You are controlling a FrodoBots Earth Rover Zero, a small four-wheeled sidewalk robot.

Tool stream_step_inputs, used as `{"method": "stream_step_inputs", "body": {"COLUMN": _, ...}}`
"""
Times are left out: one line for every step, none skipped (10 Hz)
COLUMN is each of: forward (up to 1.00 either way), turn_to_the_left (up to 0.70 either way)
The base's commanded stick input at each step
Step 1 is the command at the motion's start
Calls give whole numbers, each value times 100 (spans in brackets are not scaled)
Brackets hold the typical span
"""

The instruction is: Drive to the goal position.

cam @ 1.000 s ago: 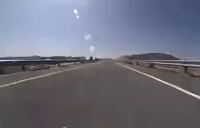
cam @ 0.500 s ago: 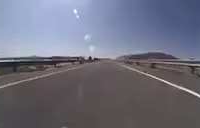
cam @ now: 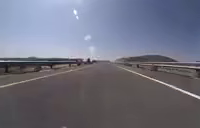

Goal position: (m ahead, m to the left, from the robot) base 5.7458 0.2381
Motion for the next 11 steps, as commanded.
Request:
{"method": "stream_step_inputs", "body": {"forward": 100, "turn_to_the_left": 0}}
{"method": "stream_step_inputs", "body": {"forward": 100, "turn_to_the_left": 0}}
{"method": "stream_step_inputs", "body": {"forward": 100, "turn_to_the_left": 0}}
{"method": "stream_step_inputs", "body": {"forward": 100, "turn_to_the_left": 0}}
{"method": "stream_step_inputs", "body": {"forward": 100, "turn_to_the_left": 0}}
{"method": "stream_step_inputs", "body": {"forward": 100, "turn_to_the_left": 0}}
{"method": "stream_step_inputs", "body": {"forward": 100, "turn_to_the_left": 0}}
{"method": "stream_step_inputs", "body": {"forward": 100, "turn_to_the_left": 0}}
{"method": "stream_step_inputs", "body": {"forward": 100, "turn_to_the_left": 0}}
{"method": "stream_step_inputs", "body": {"forward": 100, "turn_to_the_left": 0}}
{"method": "stream_step_inputs", "body": {"forward": 100, "turn_to_the_left": 0}}
